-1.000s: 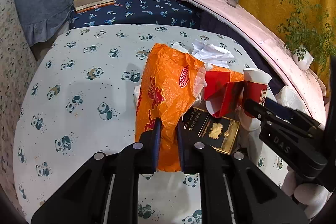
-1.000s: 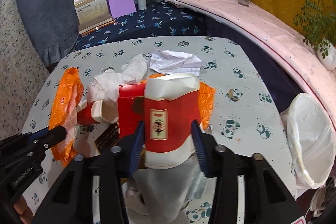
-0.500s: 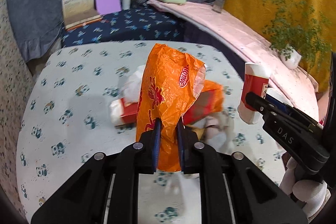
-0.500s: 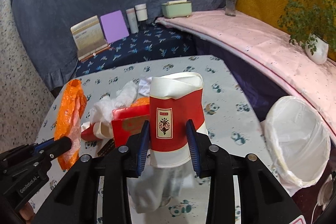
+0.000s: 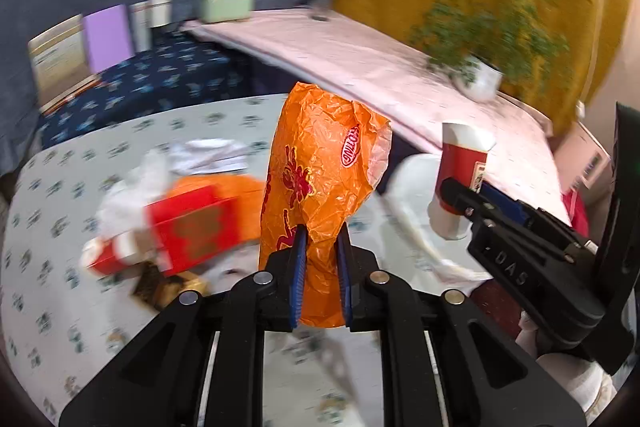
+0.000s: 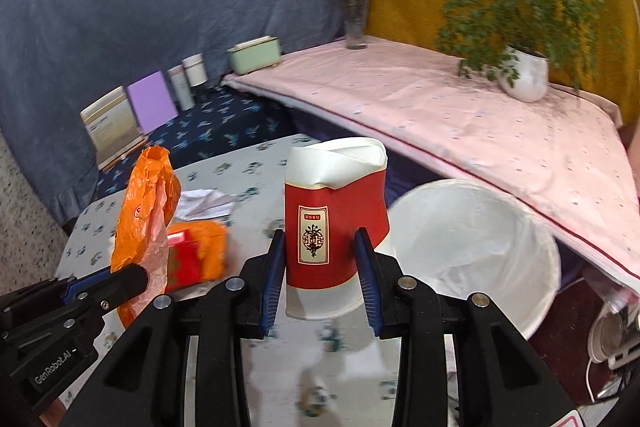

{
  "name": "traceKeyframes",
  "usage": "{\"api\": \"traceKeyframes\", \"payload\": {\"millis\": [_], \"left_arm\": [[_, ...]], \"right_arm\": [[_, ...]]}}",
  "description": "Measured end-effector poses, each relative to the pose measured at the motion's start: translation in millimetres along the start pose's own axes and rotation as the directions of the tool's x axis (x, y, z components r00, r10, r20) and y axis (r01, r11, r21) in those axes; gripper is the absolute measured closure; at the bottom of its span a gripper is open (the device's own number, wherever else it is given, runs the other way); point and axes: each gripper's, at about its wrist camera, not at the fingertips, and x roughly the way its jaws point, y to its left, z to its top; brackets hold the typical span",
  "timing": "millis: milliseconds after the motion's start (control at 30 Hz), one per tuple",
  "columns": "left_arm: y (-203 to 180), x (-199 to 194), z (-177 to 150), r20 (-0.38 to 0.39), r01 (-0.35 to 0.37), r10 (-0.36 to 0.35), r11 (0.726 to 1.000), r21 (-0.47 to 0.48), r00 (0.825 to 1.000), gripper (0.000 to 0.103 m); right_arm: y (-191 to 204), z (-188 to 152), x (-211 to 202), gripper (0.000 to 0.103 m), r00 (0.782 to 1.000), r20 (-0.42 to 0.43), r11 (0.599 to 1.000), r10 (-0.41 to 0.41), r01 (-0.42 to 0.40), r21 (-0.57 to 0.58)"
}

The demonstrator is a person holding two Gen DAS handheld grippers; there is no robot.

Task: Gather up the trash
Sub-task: 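Carry the bag and cup over the white trash bin and open both tools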

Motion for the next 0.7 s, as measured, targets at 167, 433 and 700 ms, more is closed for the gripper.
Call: {"api": "traceKeyframes", "payload": {"millis": [167, 433, 700], "left_arm": [[-50, 26, 10, -0.018, 0.076, -0.075, 0.995, 0.069, 0.997, 0.089], [-121, 68, 24, -0.083, 0.200, -0.190, 0.969, 0.143, 0.978, 0.089], [-153, 96, 30, -0.078, 0.214, -0.202, 0.954, 0.210, 0.976, 0.067]], "right_arm": [[-59, -1, -4, 0.070, 0.997, 0.002, 0.994, -0.083, 0.083, 0.070], [-126, -10, 0, 0.070, 0.985, -0.025, 0.973, -0.171, 0.172, 0.156], [-160, -7, 14, 0.069, 0.979, -0.045, 0.959, -0.198, 0.203, 0.197]]}}
